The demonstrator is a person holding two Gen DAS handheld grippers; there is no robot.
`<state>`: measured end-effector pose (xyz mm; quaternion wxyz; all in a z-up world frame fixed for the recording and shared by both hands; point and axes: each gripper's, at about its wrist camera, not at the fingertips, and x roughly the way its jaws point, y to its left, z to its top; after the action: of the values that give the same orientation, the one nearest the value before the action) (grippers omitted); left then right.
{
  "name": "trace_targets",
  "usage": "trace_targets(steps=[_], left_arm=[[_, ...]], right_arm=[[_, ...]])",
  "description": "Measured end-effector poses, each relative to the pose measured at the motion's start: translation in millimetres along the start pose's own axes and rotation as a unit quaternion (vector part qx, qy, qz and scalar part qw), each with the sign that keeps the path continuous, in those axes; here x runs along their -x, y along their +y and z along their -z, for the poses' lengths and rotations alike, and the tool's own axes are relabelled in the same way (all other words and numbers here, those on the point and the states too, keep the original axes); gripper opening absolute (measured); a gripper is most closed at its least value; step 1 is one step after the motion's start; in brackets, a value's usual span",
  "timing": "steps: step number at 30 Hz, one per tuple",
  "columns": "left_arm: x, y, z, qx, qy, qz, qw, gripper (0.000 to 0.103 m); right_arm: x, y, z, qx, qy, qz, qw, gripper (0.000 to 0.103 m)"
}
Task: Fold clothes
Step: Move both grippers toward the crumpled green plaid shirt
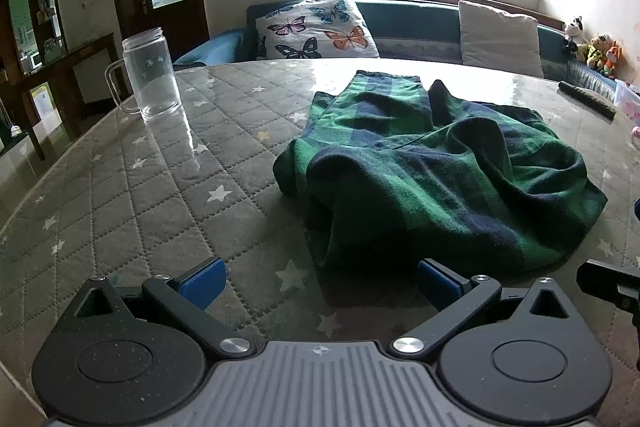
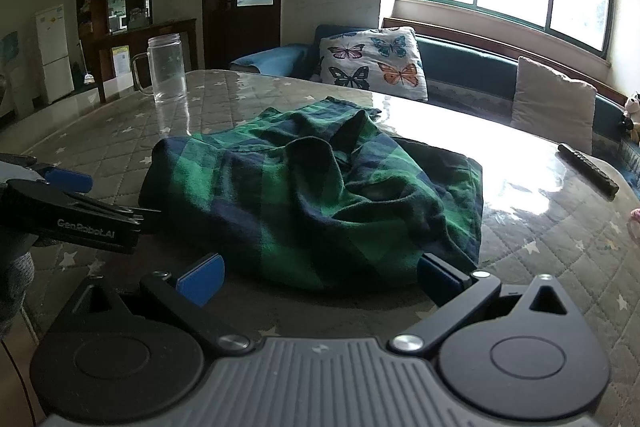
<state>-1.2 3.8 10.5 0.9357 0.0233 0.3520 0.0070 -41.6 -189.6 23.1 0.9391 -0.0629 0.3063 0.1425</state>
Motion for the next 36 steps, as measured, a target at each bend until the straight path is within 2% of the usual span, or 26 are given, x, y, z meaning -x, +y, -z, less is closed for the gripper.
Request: trace_targets(steps=[10, 12, 36], left_arm=[[-2.4, -2.4, -4.2, -0.006, 0.004, 0.007, 0.9999, 0.103], [-3.3, -2.7, -5.1, -0.008, 0.004, 0.008, 0.9999, 0.103], [-14.7, -5.6, -28.4, -0.021, -0.001, 0.020, 0.9996, 0.103]], right_arm=[[12.8, 3.1, 5.7, 0.003, -0.003, 0.003, 1.000, 0.103], [-2.2, 0.4, -3.7, 0.005, 0.004, 0.002, 1.000, 0.103], [-9.2, -3.7, -18.0, 0.016, -0.004, 0.000, 1.000, 0.103]])
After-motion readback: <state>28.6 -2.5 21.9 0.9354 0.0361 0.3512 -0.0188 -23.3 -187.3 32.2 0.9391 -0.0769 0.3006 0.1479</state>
